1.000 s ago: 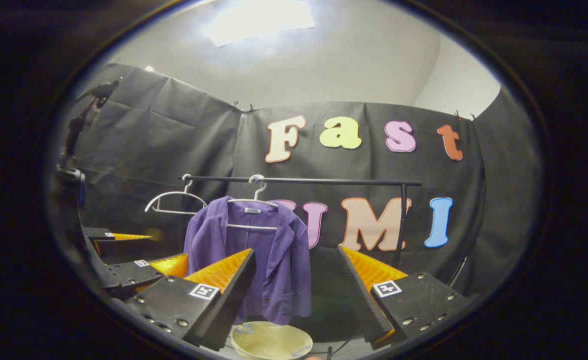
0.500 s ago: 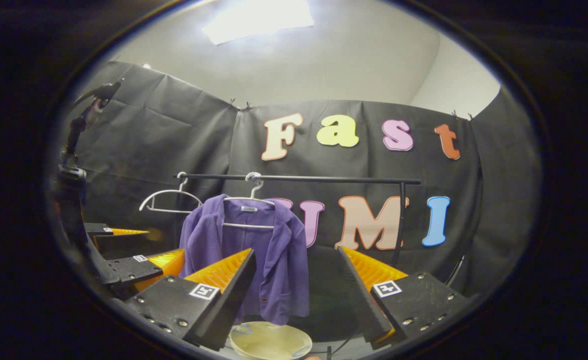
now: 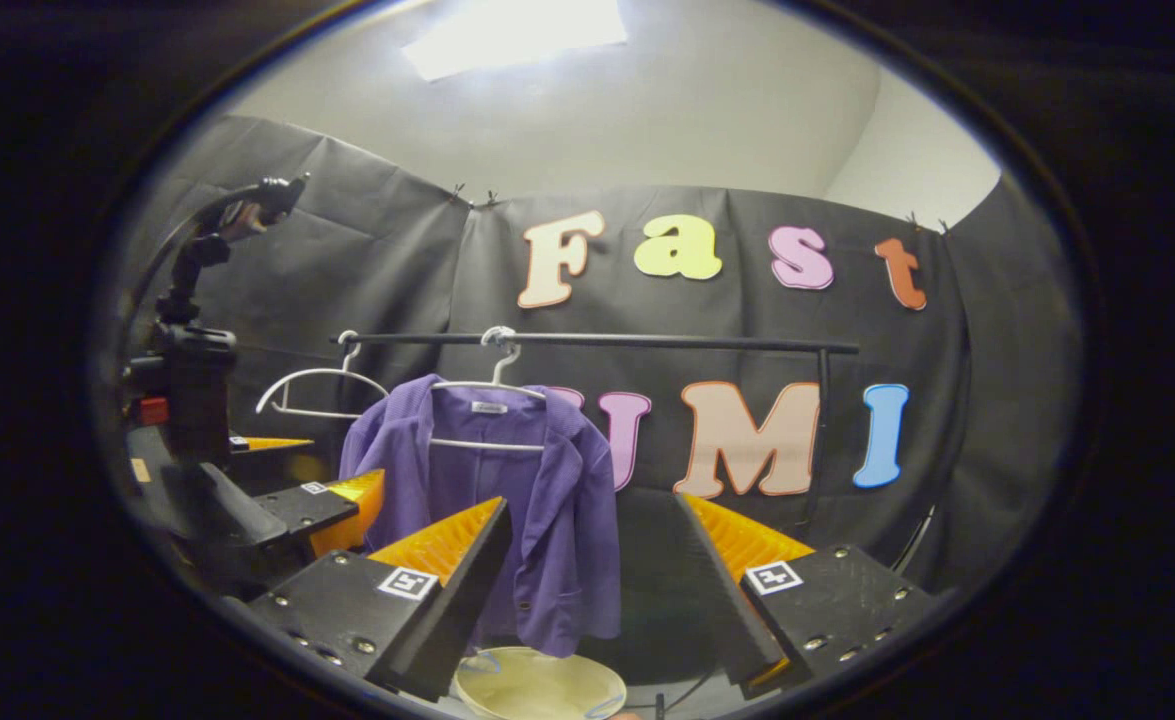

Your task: Grasp the clothes on the hanger with both hands and then place them into the laundry hamper below.

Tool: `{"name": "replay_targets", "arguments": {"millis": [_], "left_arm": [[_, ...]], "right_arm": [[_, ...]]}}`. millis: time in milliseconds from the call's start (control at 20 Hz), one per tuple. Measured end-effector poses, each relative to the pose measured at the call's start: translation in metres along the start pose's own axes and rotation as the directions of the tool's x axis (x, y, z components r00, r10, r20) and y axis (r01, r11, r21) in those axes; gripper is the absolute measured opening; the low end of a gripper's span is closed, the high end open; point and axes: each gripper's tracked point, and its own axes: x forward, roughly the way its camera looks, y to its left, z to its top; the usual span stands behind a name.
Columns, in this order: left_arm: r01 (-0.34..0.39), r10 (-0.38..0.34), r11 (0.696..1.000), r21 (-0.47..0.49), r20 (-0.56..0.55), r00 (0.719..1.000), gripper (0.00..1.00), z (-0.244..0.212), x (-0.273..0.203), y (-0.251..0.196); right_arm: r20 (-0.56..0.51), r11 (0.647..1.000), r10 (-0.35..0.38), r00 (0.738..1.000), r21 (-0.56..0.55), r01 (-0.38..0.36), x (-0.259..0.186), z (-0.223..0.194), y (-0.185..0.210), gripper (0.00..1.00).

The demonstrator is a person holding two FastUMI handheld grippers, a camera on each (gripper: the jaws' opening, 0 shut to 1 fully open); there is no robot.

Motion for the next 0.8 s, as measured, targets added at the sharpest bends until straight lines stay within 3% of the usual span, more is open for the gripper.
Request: {"name": "replay_targets", "arguments": {"millis": [300, 650, 800], "left_arm": [[-0.133, 0.133, 0.991, 0.012, -0.016, 0.991, 0.96, -0.019, 0.067, 0.015], [-0.308, 0.313, 0.945, 0.112, -0.028, 0.949, 0.96, -0.048, 0.125, 0.042], [-0.331, 0.338, 0.93, 0.16, -0.021, 0.941, 0.73, -0.05, 0.138, 0.048]], "right_arm": [[0.011, 0.997, 0.078, 0.997, -0.001, -0.078, 0.084, -0.014, -0.003, 0.96], [0.015, 0.978, 0.207, 0.978, 0.009, -0.208, 0.18, -0.024, 0.006, 0.96], [0.007, 0.966, 0.257, 0.966, 0.03, -0.257, 0.21, -0.037, 0.021, 0.96]]}}
